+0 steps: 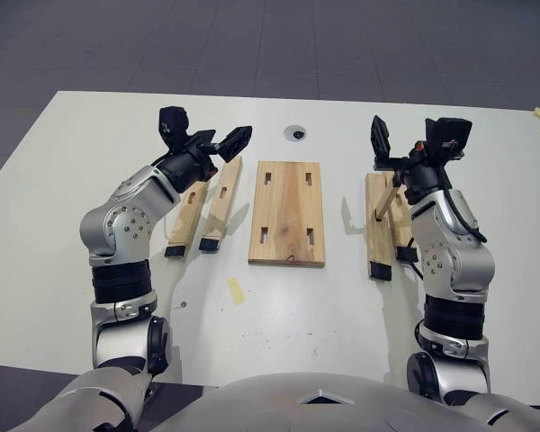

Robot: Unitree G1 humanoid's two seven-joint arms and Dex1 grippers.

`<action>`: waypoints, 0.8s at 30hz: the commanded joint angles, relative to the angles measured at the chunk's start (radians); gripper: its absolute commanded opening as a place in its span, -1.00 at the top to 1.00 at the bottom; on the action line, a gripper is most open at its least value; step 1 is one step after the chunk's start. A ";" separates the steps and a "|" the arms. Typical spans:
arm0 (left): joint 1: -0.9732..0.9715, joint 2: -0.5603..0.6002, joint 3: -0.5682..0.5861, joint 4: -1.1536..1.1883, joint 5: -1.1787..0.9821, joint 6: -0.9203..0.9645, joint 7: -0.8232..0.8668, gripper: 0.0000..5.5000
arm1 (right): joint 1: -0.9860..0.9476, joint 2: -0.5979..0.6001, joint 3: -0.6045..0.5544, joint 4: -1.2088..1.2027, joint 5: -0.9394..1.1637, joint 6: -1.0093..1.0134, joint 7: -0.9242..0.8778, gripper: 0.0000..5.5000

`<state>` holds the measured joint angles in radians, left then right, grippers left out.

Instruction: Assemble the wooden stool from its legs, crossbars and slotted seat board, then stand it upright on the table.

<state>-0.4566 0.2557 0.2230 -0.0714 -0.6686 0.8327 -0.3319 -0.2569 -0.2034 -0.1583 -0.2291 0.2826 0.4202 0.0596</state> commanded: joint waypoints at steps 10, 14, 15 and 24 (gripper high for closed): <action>0.019 0.008 -0.006 -0.009 0.002 0.012 0.004 -0.96 | -0.001 0.025 -0.064 -0.213 0.069 0.045 -0.034 -0.96; 0.035 0.009 0.001 -0.024 -0.003 0.015 0.009 -0.96 | 0.032 0.010 -0.090 -0.414 0.149 0.165 -0.056 -0.96; 0.037 0.008 0.002 -0.027 -0.003 0.015 0.010 -0.96 | 0.066 0.004 -0.099 -0.448 0.165 0.197 -0.056 -0.96; 0.066 0.016 0.027 -0.053 -0.006 0.021 0.026 -0.96 | 0.524 0.007 -0.037 -0.521 0.296 0.396 0.043 -0.96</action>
<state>-0.4005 0.2584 0.2419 -0.1158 -0.6711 0.8416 -0.3167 0.2269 -0.1897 -0.2276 -0.7308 0.5402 0.7778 0.0680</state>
